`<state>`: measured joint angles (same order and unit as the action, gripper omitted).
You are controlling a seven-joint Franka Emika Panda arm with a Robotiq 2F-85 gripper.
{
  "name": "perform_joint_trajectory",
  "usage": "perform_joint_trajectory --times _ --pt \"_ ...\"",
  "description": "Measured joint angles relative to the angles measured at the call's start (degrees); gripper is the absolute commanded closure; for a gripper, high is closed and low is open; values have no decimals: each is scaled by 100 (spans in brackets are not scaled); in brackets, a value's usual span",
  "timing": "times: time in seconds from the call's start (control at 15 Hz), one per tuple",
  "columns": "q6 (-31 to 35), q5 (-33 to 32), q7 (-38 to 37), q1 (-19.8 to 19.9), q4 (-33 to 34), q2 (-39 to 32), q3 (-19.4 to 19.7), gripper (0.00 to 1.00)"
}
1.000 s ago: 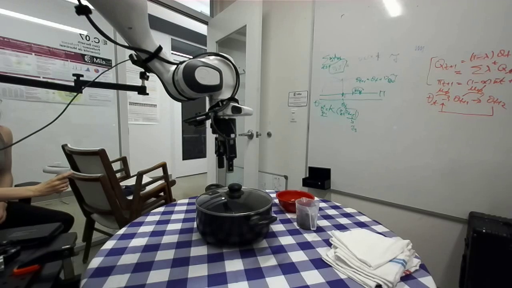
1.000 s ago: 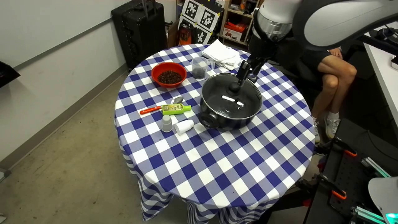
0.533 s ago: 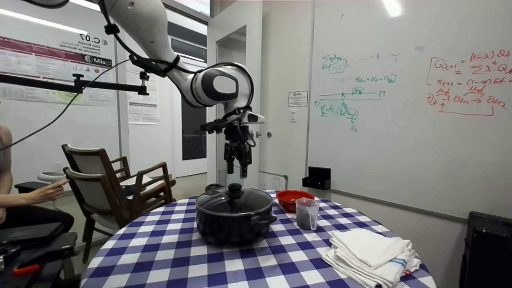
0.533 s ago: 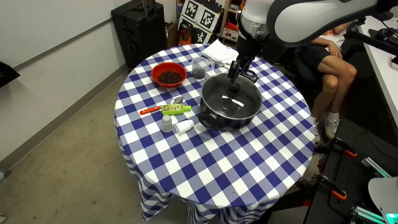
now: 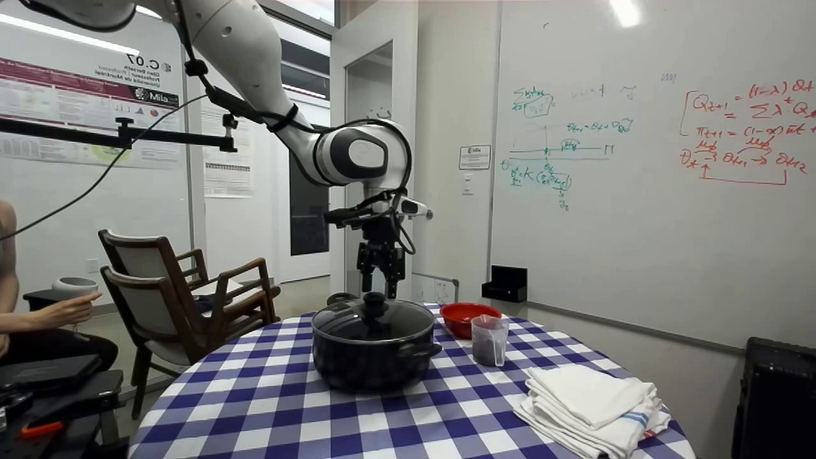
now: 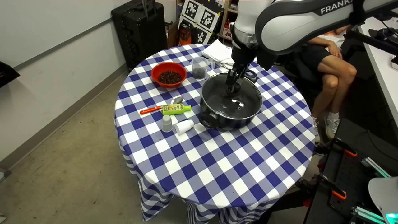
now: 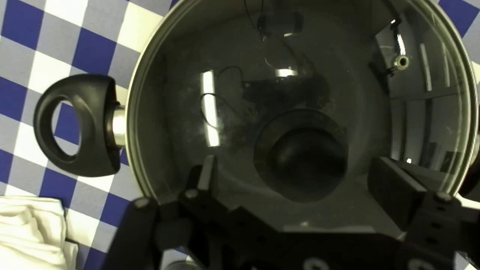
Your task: Remove the lid from the black pot and put it on the table
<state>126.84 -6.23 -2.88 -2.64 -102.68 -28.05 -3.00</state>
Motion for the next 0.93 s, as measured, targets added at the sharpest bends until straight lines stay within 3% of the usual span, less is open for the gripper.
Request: perform_joint_trajectory --times 0.93 --pt "-157 407 83 -2 59 -58 -75 0"
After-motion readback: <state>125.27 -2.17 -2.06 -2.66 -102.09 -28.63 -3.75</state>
